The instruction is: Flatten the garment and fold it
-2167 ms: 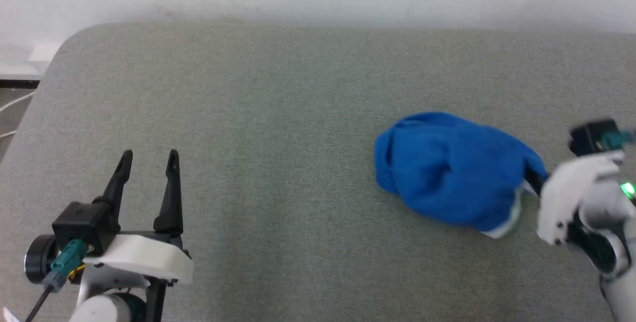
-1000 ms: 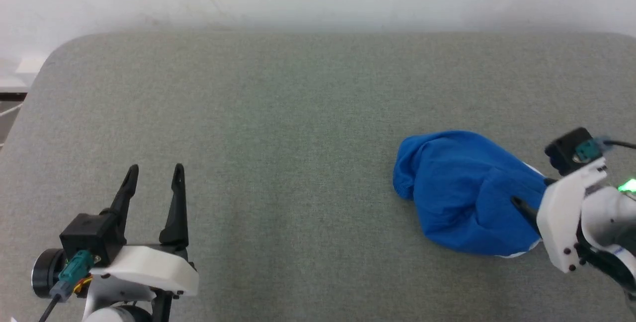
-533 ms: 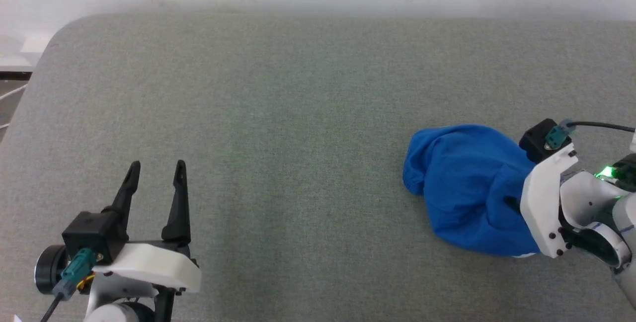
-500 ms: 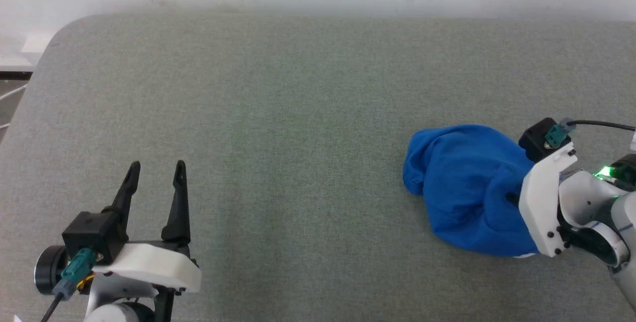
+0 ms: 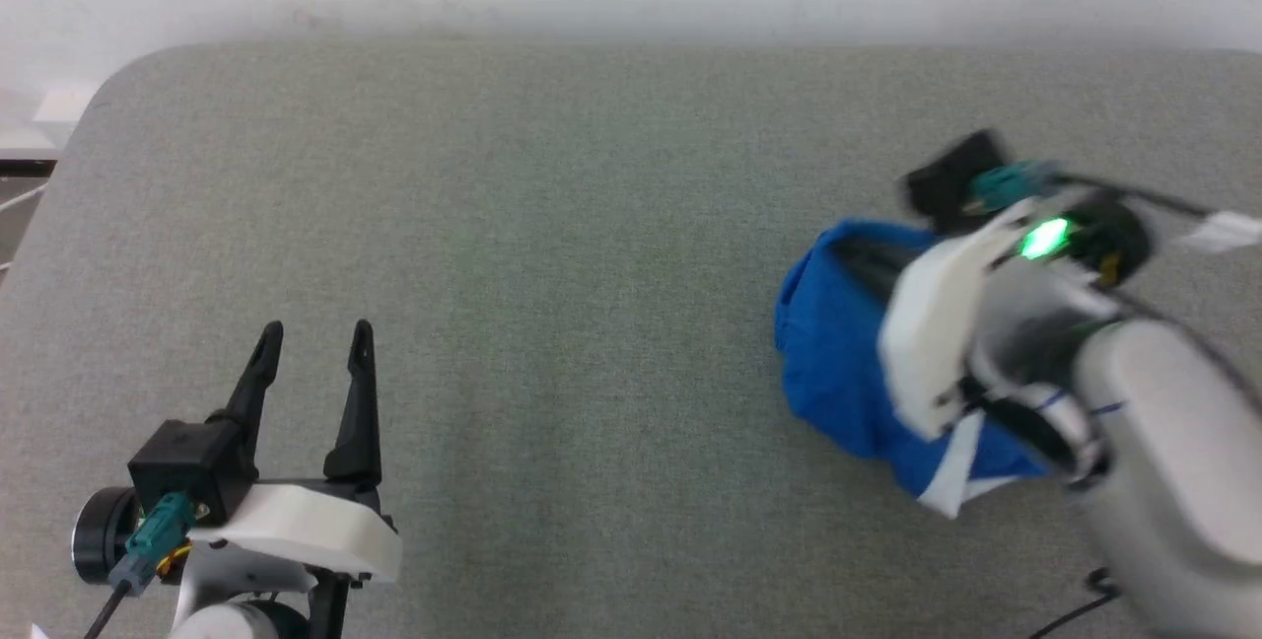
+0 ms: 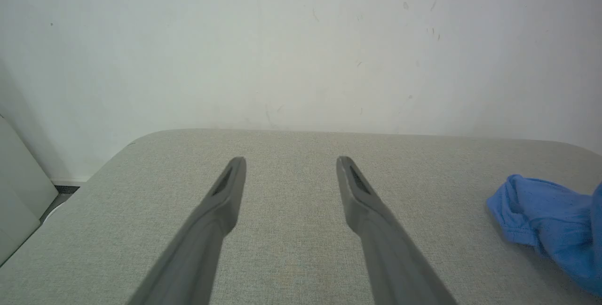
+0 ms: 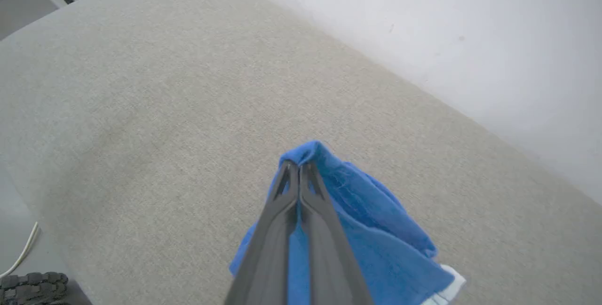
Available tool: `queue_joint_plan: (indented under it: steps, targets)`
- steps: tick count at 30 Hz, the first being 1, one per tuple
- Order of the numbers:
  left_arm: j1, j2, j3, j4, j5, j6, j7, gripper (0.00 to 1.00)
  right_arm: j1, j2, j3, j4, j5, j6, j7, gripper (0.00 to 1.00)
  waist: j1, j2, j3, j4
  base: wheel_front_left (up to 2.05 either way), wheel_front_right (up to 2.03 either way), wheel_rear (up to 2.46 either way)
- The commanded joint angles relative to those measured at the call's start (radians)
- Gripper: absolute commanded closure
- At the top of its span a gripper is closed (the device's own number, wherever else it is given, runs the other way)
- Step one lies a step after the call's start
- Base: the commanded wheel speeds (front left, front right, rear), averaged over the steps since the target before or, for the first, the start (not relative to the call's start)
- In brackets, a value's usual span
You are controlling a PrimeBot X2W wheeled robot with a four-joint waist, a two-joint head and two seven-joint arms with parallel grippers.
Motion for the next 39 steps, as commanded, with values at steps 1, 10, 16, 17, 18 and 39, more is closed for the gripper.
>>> queue_joint_plan:
  steps: [1, 10, 16, 17, 18, 39]
  targets:
    - [-0.009, 0.003, -0.001, -0.003, -0.003, 0.006, 0.000, 0.00, 0.007, 0.023, 0.031, -0.001, 0.000, -0.001, -0.005, 1.00, 0.0000, 0.0001, 0.001, -0.001, 0.00, 0.00, 0.00]
    - [-0.013, -0.001, -0.008, -0.005, -0.004, 0.010, 0.001, 0.00, 0.150, 0.134, 0.236, 0.104, 0.027, -0.001, -0.067, 0.18, 0.0000, 0.0001, 0.023, -0.001, 0.00, 0.00, 0.00]
    - [-0.012, 0.005, -0.010, 0.004, -0.003, 0.012, 0.004, 0.00, 0.207, 0.185, 0.163, 0.102, 0.001, -0.001, -0.250, 0.00, 0.0000, 0.0001, 0.019, -0.004, 0.00, 0.00, 0.00]
    - [-0.010, 0.007, -0.009, 0.005, -0.003, 0.013, 0.005, 0.00, 0.219, 0.192, 0.144, 0.081, -0.009, -0.001, -0.281, 0.00, 0.0000, 0.0001, 0.015, -0.005, 0.00, 0.00, 0.00]
    - [-0.008, 0.009, -0.009, 0.007, -0.003, 0.014, 0.006, 0.00, 0.232, 0.198, 0.124, 0.058, -0.018, -0.001, -0.311, 0.00, 0.0000, 0.0001, 0.011, -0.006, 0.00, 0.00, 0.00]
    - [0.052, 0.029, -0.022, 0.010, -0.001, 0.049, 0.056, 0.00, 0.512, 0.292, -0.406, -0.221, -0.382, -0.001, -0.548, 0.00, 0.0000, 0.0001, -0.085, -0.056, 0.00, 0.00, 0.00]
